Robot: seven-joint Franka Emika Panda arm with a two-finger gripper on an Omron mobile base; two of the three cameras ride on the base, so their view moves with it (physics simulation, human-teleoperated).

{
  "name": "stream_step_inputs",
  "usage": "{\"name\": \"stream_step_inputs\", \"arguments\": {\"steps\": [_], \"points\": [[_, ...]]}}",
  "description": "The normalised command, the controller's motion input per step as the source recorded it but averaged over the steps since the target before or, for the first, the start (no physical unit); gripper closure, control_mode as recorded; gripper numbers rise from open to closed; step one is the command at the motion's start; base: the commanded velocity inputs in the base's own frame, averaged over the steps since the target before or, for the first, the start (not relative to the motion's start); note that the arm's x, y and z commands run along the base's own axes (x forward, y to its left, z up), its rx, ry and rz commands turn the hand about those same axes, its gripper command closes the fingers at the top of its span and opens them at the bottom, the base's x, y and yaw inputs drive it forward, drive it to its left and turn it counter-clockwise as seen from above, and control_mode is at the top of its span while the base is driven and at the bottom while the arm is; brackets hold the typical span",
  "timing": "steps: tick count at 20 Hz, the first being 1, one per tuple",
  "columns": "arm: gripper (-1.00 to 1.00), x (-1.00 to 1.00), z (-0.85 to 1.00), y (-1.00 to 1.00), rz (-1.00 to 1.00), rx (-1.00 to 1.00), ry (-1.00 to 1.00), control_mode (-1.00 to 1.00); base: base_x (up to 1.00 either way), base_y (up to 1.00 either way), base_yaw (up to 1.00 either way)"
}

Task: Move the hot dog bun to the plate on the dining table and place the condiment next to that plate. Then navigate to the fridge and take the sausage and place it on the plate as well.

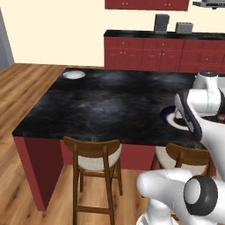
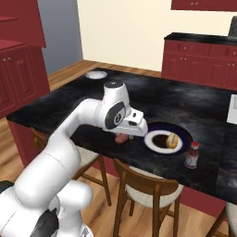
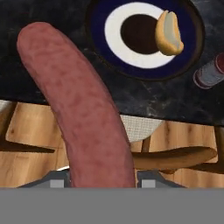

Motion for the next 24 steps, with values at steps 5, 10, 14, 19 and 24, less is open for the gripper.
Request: {"name": "stream_step_inputs", "arguments": {"steps": [5,10,14,19,24], "points": [[1.00,1.00,-0.82,-0.34,-0.01,0.00,0.07,-1.00,0.00,0.00,0.00],[1.00,0.79,-0.73,-0.35,-0.01,0.00,0.01,-1.00,0.00,0.00,0.00],[1.00,0.88,-0.50,-0.36,0.00,0.00,-0.02,-1.00,0.00,0.00,0.00],[1.00,0.96,-0.28,-0.47,0.00,0.01,0.00,-1.00,0.00,0.00,0.00],[1.00,0.60,-0.30,-0.39,0.00,0.04,0.03,-1.00,0.00,0.00,0.00]]}}
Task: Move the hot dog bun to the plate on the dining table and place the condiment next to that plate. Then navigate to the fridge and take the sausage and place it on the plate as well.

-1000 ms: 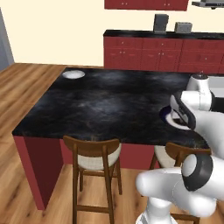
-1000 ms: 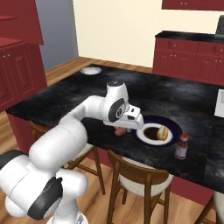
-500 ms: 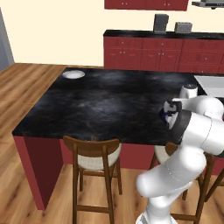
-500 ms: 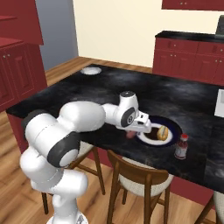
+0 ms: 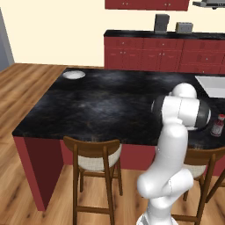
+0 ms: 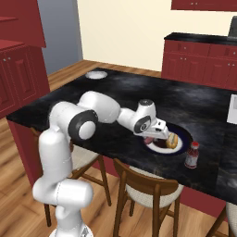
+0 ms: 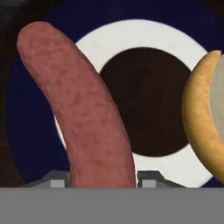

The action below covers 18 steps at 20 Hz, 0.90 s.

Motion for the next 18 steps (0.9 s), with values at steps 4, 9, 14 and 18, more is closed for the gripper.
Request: {"name": "stream_step_inputs", "arguments": {"steps": [4,9,14,18], "points": [[1.00,0.37,-0.35,-0.20,0.00,0.04,0.05,-1.00,0.00,0.00,0.00],[-1.00,0.00,-0.12,0.02,0.00,0.01,0.00,-1.00,0.00,0.00,0.00],[-1.00,-0.29,0.12,0.26,-0.01,0.00,-0.10,-1.00,0.00,0.00,0.00],[-1.00,-0.43,0.41,0.55,-0.10,-0.05,-0.15,-1.00,0.00,0.00,0.00]]}}
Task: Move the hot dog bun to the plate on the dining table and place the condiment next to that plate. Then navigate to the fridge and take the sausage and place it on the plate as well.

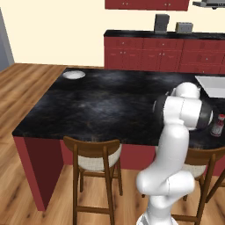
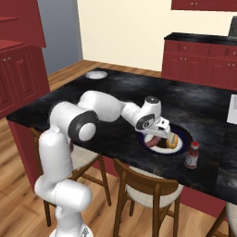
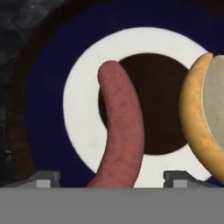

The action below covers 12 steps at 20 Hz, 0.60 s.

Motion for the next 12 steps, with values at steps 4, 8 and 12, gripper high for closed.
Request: {"name": "stream_step_inputs", "arguments": {"steps": [4,8,12], "points": [[-1.00,-0.92,0.89,0.54,-0.06,-0.07,-0.31,-1.00,0.00,0.00,0.00],[-1.00,-1.00,1.00,0.53,-0.01,-0.13,-0.29,-1.00,0.00,0.00,0.00],[-1.00,-1.00,1.00,0.53,0.00,-0.12,-0.06,-1.00,0.00,0.00,0.00]]}}
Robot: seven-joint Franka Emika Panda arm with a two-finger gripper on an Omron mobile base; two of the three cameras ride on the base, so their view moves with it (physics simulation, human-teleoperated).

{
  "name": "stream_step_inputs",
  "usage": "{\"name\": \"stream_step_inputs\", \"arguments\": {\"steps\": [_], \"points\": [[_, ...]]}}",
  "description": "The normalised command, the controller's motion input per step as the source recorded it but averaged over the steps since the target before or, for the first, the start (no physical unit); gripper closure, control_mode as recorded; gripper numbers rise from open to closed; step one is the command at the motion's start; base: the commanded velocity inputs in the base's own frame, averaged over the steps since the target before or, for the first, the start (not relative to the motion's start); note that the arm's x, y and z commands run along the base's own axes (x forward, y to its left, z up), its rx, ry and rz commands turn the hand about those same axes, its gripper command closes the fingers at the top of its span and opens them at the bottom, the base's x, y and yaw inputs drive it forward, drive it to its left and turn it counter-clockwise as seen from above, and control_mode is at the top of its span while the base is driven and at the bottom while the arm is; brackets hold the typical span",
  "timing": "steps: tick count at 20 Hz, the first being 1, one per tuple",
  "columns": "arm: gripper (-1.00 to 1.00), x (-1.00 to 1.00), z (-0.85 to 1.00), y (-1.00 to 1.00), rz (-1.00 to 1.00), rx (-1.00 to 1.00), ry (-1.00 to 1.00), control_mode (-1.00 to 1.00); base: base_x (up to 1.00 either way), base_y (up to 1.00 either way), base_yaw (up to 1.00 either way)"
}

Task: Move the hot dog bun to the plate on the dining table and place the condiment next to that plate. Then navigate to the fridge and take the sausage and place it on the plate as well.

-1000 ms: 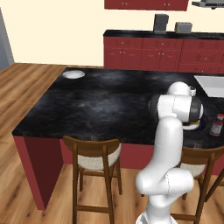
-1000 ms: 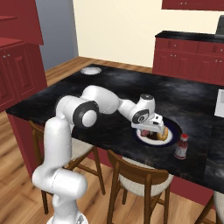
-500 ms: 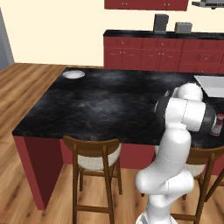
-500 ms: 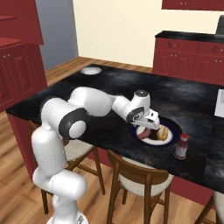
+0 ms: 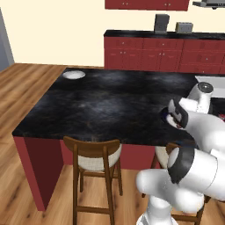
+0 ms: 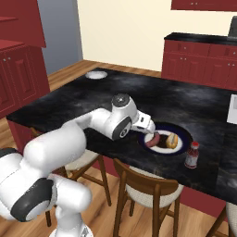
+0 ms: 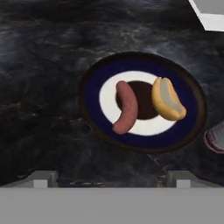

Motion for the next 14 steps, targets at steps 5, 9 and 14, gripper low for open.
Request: {"name": "stream_step_inputs", "arguments": {"steps": [5,9,14], "points": [[-1.00,-1.00,1.00,0.64,0.00,-0.01,0.11,-1.00,0.00,0.00,0.00],[-1.00,-1.00,0.79,0.76,0.00,0.01,0.34,-1.00,0.00,0.00,0.00],[-1.00,-0.99,0.27,0.97,0.05,0.04,0.30,-1.00,0.00,0.00,0.00]]}}
